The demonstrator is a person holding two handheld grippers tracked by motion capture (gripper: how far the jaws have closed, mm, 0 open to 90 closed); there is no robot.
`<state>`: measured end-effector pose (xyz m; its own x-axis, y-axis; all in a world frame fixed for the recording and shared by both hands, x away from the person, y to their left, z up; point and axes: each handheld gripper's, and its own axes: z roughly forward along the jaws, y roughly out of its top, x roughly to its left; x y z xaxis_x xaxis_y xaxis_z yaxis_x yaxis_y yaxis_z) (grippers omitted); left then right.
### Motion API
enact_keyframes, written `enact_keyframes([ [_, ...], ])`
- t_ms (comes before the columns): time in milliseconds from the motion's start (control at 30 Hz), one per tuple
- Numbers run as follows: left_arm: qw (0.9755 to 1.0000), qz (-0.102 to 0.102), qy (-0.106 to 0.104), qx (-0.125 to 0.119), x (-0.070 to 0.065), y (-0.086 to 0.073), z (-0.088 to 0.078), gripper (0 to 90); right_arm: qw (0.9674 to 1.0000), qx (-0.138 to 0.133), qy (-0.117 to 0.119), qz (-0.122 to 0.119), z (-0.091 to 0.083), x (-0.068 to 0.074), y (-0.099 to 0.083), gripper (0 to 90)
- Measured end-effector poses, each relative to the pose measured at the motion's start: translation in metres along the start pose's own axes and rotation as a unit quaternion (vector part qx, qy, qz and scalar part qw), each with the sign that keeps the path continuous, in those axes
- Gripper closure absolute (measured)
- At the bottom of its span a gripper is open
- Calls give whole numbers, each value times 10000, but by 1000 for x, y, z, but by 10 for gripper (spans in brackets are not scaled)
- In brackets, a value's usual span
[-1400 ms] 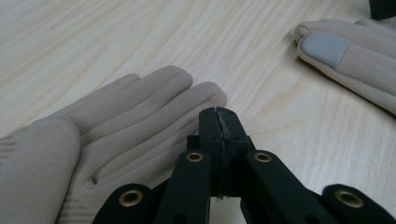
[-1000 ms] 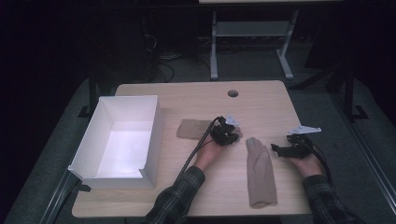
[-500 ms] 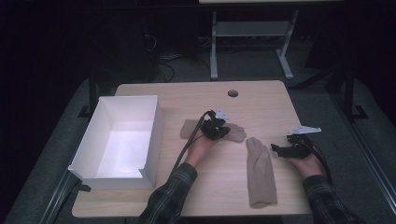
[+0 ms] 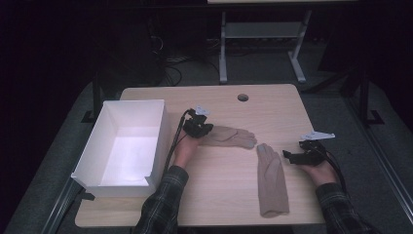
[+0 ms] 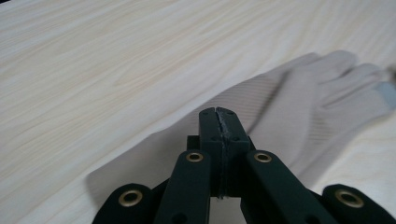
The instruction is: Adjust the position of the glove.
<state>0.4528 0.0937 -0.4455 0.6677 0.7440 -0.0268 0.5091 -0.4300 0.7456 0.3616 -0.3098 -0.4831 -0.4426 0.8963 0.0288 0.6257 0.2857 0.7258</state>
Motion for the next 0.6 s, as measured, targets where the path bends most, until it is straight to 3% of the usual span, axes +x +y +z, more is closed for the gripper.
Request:
enact_keyframes([
  [167, 9999, -88, 82, 94, 6, -4, 8, 894, 10000, 0, 2, -1, 0, 0, 0, 178],
  [333, 9991, 1, 127, 393, 7, -10, 17, 895, 10000, -3, 2, -3, 0, 0, 0, 178],
  [500, 9990, 6, 161, 412, 4, -14, 15, 895, 10000, 0, 3, -1, 0, 0, 0, 178],
  [600, 9988, -116, 143, 452, 2, -17, 10, 895, 10000, 3, 4, 2, 0, 0, 0, 178],
])
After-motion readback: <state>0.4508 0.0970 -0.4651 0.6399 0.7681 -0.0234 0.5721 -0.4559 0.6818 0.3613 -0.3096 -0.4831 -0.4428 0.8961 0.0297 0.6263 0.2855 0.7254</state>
